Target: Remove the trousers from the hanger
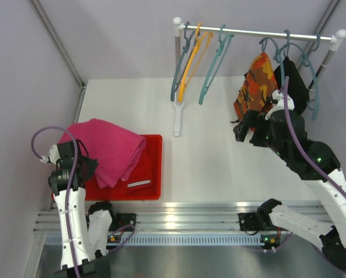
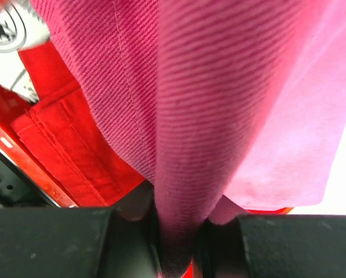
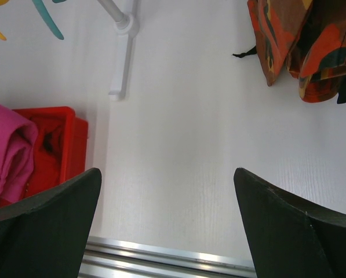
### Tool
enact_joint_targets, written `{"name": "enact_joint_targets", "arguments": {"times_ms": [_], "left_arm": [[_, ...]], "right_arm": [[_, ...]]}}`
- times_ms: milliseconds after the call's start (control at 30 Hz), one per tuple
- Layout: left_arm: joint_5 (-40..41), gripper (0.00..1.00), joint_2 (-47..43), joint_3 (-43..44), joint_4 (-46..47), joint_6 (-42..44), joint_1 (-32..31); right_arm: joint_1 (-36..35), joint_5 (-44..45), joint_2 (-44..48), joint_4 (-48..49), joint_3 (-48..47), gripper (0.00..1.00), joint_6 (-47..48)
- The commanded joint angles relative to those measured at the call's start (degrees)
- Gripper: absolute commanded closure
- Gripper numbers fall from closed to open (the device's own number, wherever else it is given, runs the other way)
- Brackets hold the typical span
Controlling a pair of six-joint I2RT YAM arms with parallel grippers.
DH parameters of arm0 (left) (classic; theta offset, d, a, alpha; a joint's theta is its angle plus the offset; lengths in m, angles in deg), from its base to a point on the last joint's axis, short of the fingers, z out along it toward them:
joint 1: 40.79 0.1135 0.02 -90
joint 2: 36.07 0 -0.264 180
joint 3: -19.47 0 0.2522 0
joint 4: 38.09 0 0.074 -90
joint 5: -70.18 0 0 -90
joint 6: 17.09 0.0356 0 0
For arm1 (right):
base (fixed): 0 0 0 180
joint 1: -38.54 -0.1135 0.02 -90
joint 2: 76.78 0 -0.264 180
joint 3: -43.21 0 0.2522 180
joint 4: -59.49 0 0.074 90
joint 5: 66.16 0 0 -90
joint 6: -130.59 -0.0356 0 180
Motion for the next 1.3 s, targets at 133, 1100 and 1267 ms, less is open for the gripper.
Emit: {"name": "enact_joint_targets", "arguments": {"times_ms": [133,1100,1267], "left_arm": [[-4.2,1.0,-4.6,-8.6,-0.6,-4.2,-0.4],[-13.5,0.07,4.1,20.5,6.2,23.8,-3.4],[-21.1,0.08,11.0,24.9,11.0,28.2,-3.6]], "right_arm": [[-0.1,0.0,1.0,-1.0,-1.1,0.03,-0.1],[6.0,12.1,-15.4,-8.0,-32.2,0.0,10.6],[16.0,4.6,-19.9,-4.1,-37.7,0.0,13.7]]}}
